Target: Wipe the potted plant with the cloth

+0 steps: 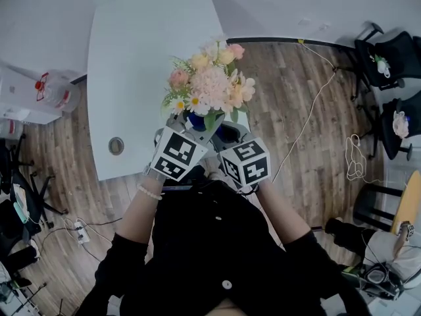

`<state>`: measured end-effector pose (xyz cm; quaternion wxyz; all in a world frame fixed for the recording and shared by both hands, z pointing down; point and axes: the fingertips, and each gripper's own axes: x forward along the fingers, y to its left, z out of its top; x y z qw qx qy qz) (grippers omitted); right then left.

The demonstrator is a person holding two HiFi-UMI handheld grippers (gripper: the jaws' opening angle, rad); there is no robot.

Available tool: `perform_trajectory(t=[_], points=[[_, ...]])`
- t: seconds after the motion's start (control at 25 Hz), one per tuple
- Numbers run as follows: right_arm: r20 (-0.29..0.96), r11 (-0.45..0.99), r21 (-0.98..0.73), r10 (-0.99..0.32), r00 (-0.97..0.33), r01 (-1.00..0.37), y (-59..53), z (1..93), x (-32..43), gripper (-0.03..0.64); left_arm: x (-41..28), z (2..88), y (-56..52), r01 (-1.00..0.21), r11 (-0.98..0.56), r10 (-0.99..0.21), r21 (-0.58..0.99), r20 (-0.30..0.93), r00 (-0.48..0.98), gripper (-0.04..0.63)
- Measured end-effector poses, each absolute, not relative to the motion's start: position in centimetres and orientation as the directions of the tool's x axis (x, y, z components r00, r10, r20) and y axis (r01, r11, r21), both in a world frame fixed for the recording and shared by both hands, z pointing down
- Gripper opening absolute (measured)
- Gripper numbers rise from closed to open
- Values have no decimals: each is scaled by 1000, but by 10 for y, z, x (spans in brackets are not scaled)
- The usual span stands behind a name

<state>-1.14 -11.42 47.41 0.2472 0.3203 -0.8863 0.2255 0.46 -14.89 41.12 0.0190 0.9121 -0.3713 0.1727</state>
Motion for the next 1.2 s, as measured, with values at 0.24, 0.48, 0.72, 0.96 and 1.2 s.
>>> perform_trajectory(t=[0.24,0.48,0.72,0.96,1.2], points=[[602,669,-220,-480,-639,-710,-115,480,10,81,6,411,-150,-685,-722,-672,-95,328,664,205],[624,605,-202,-526,-577,-770,-120,490,39,81,5,411,-149,-687,-720,-676,-98,323,663,206],[641,545,-185,-564,-521,-817,-122,496,69,81,7,410,-150,-693,-712,-687,-109,313,656,206],[650,462,-203,-596,-472,-863,-114,502,102,81,8,410,-150,-696,-709,-692,-116,310,653,206],[599,388,-274,-647,-472,-880,-112,496,121,81,10,412,-150,-686,-715,-687,-137,318,653,206]])
